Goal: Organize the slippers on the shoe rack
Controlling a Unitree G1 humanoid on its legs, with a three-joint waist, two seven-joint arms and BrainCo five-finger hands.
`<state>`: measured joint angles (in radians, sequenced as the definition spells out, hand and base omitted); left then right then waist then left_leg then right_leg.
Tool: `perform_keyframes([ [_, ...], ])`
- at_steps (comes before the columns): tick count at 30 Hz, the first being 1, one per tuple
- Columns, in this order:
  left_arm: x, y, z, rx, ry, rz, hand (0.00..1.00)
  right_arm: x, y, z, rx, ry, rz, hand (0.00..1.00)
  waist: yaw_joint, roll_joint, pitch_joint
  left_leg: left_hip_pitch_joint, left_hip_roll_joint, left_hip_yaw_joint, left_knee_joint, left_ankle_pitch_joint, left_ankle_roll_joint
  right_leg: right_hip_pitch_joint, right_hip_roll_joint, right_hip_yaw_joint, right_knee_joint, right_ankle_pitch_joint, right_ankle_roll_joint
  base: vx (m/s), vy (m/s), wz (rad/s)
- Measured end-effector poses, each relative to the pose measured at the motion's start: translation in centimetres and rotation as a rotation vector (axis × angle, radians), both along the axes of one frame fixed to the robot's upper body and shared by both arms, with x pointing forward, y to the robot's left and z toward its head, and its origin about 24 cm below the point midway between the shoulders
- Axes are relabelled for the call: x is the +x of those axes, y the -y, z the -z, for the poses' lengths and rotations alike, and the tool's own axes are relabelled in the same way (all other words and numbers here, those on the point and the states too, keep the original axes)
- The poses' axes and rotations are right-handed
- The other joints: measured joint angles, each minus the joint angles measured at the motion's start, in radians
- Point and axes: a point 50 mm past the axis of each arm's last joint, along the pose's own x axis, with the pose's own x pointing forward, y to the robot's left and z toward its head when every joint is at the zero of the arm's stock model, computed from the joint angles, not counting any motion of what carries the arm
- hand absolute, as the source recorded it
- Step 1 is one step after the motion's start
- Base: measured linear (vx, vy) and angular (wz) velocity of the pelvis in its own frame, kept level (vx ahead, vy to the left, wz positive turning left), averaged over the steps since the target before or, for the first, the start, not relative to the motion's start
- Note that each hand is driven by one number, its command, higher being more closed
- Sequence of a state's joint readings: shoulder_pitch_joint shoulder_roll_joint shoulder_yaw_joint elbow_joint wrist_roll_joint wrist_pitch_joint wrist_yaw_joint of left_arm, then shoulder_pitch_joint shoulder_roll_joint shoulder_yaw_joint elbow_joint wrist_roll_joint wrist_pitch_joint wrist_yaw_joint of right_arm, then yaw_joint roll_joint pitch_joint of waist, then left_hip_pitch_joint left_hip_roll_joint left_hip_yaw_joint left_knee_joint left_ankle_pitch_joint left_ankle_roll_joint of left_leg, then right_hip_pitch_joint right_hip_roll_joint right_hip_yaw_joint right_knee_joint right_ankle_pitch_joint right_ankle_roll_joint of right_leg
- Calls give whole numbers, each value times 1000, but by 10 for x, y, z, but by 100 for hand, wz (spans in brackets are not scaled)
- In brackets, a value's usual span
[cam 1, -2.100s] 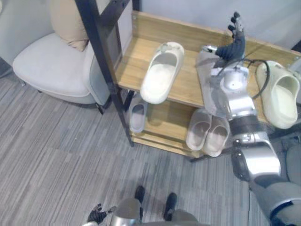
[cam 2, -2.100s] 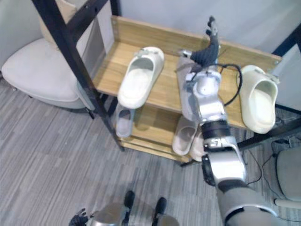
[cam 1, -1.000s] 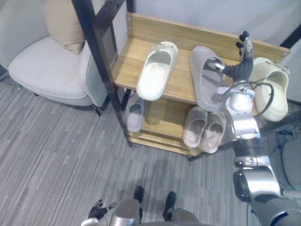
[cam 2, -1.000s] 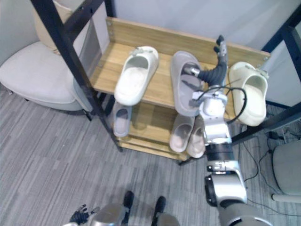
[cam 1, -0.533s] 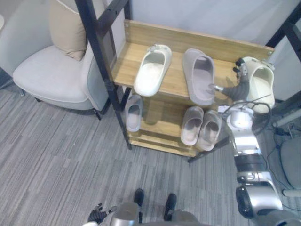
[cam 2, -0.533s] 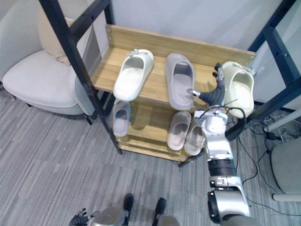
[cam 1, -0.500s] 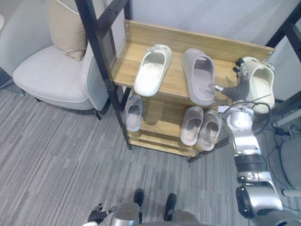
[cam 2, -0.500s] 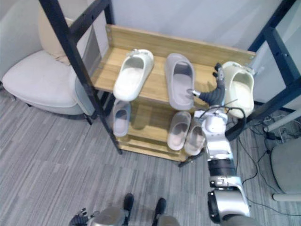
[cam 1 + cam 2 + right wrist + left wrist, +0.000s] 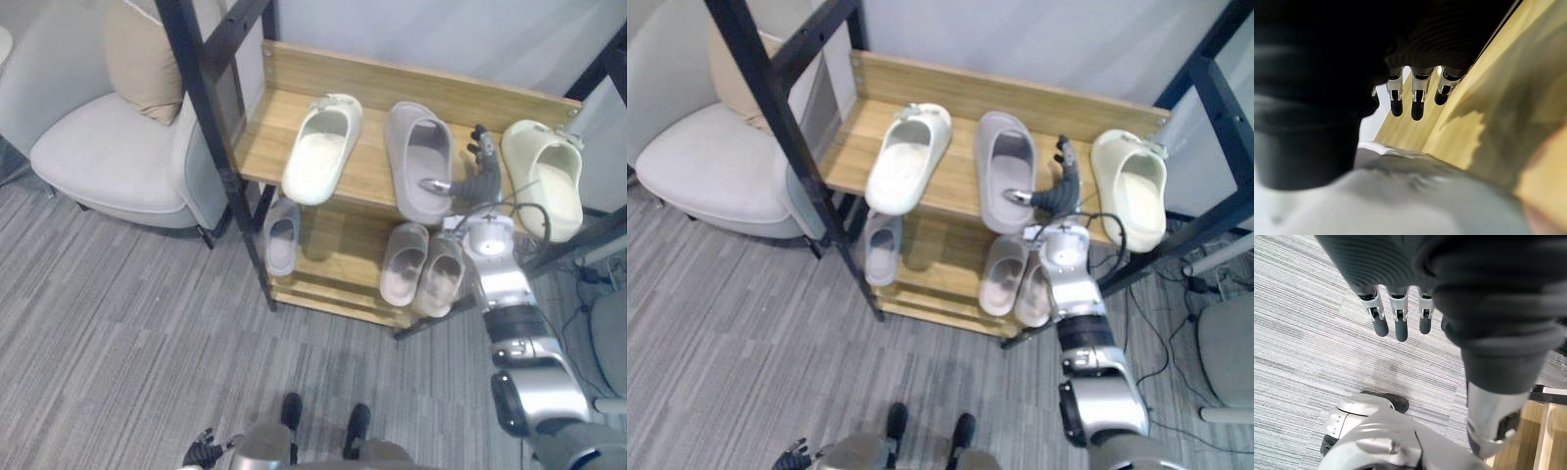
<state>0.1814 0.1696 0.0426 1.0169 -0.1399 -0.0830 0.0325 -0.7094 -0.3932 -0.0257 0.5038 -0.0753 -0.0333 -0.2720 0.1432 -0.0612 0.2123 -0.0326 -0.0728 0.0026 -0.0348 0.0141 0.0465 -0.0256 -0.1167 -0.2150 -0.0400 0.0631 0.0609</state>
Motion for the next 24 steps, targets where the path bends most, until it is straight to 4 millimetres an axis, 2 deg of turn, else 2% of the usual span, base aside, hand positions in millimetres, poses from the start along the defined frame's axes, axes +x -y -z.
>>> perform_keyframes([
  [6, 0, 0, 0, 0, 0, -2, 0, 11, -4, -8, 0, -18, -5, 0, 9, 1, 1, -5, -1, 3, -17, 6, -1, -15, -1, 1, 2, 1, -1, 2, 0, -1],
  [14, 2, -1, -1, -4, 14, -17, 0, 28, -20, -37, -34, 2, -57, 0, 18, 1, 36, -4, 0, 20, -32, 14, 4, -28, -1, 11, 1, 6, -6, 20, 7, -5],
  [15, 3, -1, -1, -3, 18, -17, 0, 29, -22, -39, -41, 2, -67, 100, 18, 0, 38, -4, 0, 23, -32, 14, 4, -29, -1, 12, 1, 6, -5, 28, 8, -7],
  [24, 4, -2, -2, 2, 31, -13, 0, 39, -32, -67, -77, 26, -88, 100, 22, -5, 75, -1, 12, 45, -37, 8, -9, -36, 10, 29, 1, 13, -11, 3, 0, -8],
])
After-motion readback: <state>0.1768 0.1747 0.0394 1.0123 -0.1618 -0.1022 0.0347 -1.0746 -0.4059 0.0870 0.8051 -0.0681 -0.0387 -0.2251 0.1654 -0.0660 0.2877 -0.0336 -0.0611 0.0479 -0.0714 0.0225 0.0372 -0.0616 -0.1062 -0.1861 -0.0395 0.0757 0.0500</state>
